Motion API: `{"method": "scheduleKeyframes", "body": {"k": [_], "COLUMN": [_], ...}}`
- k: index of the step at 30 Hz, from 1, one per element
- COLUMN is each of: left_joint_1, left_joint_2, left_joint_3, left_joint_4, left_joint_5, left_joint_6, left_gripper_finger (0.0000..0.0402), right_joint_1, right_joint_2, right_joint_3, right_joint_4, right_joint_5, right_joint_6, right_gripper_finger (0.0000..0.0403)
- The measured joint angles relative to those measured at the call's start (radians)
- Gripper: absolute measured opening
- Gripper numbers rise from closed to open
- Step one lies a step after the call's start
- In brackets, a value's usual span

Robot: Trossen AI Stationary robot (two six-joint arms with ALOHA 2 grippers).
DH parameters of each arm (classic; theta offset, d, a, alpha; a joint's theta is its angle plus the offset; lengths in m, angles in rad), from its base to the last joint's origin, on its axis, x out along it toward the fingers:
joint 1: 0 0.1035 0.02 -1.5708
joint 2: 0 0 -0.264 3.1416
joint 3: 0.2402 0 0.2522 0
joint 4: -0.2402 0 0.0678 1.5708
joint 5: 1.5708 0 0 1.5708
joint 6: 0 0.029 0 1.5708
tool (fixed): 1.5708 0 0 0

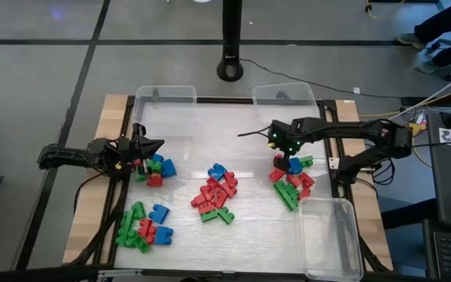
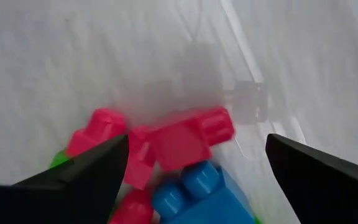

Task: Sort blocks
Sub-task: Put the red game piece into the top right transparent bin

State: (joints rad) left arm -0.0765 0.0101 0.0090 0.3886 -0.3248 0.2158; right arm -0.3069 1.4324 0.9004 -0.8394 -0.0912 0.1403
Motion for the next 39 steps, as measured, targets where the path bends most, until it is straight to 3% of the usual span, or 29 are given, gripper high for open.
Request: {"method": "scheduleKeyframes", "body": {"k": [23, 39], "left_joint_1": [0.0, 0.001], "left_joint_2": [0.0, 0.0], "left_joint_3": [0.0, 0.0], "left_joint_4": [-0.002, -0.006], "left_joint_5": [0.0, -0.015], "left_joint_6": [-0.004, 0.0], "left_gripper_finger": [0.0004, 0.0004], "right_joint_1": [0.0, 0.001], "right_joint_2": [0.032, 0.08], "right_joint_3": [-0.174, -0.182], "right_joint_4": [0.24, 0.367], "right_joint_5": [0.018, 0.07], "right_joint_6": [0.098, -0.181], "right_gripper_finger": [0.0381, 0.0381]}}
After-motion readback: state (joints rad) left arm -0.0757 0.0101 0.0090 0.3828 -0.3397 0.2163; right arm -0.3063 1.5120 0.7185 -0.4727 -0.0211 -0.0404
